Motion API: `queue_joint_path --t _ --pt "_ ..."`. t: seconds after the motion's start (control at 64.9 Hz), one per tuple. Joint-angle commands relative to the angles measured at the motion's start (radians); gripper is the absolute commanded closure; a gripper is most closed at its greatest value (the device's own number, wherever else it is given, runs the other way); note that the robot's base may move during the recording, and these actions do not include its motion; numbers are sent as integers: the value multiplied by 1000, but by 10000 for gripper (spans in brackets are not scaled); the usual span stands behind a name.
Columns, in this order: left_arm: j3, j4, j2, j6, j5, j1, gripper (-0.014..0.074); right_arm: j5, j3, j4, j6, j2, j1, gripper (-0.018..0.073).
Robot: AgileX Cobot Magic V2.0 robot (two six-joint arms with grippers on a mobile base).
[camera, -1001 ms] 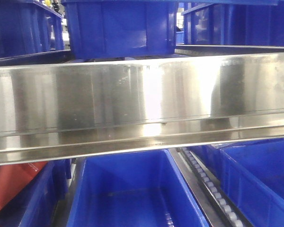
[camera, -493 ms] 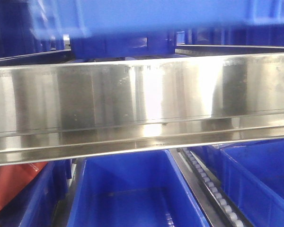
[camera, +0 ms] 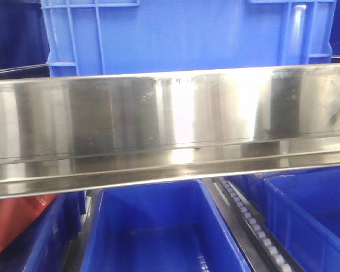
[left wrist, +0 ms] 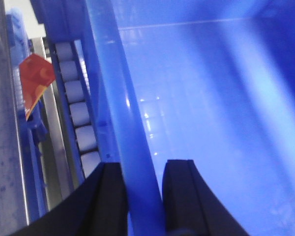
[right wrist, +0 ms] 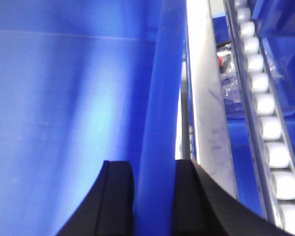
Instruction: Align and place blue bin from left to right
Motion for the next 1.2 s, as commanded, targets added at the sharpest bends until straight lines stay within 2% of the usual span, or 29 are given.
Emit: queue_joint_path --t 0.0,0.092,0.154,0.2,0.262,0.308,0.431,0.631,0.678,0.755,0.785,0.801,0.862,0.97,1.032,1.186 --pt "-16 -32 -21 30 -53 -11 585 -91 -16 21 -17 -10 -1 393" --pt "-16 -27 -21 30 -53 -11 406 -91 -16 21 -17 -10 1 172" --pt "-16 -23 -21 30 -49 -11 256 -84 -16 21 -17 -10 1 69" --pt "-16 -23 -21 30 -42 -11 154 -76 -16 21 -17 -14 1 11" --pt "-16 -19 -21 30 -28 -11 15 -66 -16 21 -17 -21 1 -5" --pt "-16 -7 -21 30 -10 -11 -27 -59 -16 19 -17 -33 1 1" --pt "-16 13 -34 30 22 -11 37 -54 -16 17 -17 -73 1 1" --pt "-16 16 -112 30 34 -11 39 -33 -16 17 -17 -174 1 8" --pt "-16 16 -135 30 43 -11 42 -18 -16 17 -17 -197 1 33" --pt "-16 20 -178 30 67 -11 76 11 -16 17 -17 -238 1 146" --pt "-16 29 -195 30 77 -11 111 23 -16 15 -17 -251 1 186" --pt "-16 29 -202 30 80 -11 130 32 -16 15 -17 -264 1 246" --pt "-16 57 -233 35 80 -11 246 61 -16 8 -17 -287 1 393" --pt "-16 112 -270 37 80 -11 559 104 -6 -5 -17 -321 1 643" --pt "-16 134 -289 37 80 -11 705 111 18 -23 -17 -351 1 632" --pt "53 137 -372 41 80 -11 708 58 149 -45 -17 -452 1 629"
